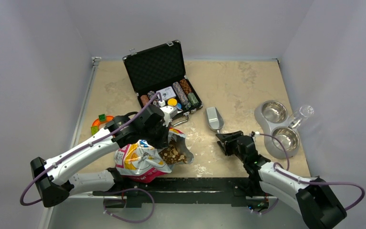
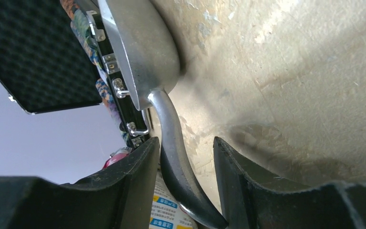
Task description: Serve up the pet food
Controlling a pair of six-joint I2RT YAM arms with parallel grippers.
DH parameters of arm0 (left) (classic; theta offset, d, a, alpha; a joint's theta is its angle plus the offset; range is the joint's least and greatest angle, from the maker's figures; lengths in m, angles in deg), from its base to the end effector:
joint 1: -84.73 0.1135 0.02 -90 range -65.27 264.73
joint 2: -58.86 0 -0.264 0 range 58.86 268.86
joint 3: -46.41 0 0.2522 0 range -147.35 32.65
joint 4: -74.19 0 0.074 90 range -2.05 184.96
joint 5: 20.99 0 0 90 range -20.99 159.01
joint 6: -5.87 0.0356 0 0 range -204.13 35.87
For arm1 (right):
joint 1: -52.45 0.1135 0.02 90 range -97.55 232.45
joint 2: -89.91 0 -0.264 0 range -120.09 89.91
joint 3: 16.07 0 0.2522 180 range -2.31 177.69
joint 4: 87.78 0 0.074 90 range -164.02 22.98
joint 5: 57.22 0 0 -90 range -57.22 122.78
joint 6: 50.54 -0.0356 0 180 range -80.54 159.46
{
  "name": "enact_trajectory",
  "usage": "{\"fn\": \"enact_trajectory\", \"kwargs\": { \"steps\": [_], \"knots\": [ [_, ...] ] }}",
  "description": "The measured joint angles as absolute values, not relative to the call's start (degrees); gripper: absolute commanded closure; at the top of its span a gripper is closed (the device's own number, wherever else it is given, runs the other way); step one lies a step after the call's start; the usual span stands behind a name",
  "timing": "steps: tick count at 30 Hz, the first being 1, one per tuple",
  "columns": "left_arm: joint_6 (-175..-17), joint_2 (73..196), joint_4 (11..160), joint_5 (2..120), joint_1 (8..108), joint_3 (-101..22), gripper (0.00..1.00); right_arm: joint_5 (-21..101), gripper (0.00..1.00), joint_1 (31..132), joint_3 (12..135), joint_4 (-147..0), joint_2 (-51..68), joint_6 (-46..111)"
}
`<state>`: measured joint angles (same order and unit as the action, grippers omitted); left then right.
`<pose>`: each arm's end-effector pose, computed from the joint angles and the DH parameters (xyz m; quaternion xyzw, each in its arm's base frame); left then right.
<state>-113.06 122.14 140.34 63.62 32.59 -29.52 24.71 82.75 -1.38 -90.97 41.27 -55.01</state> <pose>0.1278 -0.1698 0.3166 0.2053 0.9263 -0.2372 0.2087 0.1309 0.0707 0.1149 0.4901 0.7162 0.4085 0.2827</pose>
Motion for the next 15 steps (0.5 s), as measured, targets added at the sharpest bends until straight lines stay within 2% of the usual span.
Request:
{"fn": "enact_trajectory", "kwargs": {
  "steps": [7, 15],
  "knots": [
    [-113.03, 121.90, 140.38, 63.66, 32.59, -29.52, 1.00, 24.51, 0.47, 81.20, -1.38, -93.33, 41.31, -53.90],
    [-113.06, 121.90, 140.38, 63.66, 32.59, -29.52, 1.00, 24.79, 0.46, 80.13, -1.38, -96.78, 35.57, -52.85]
  ]
}}
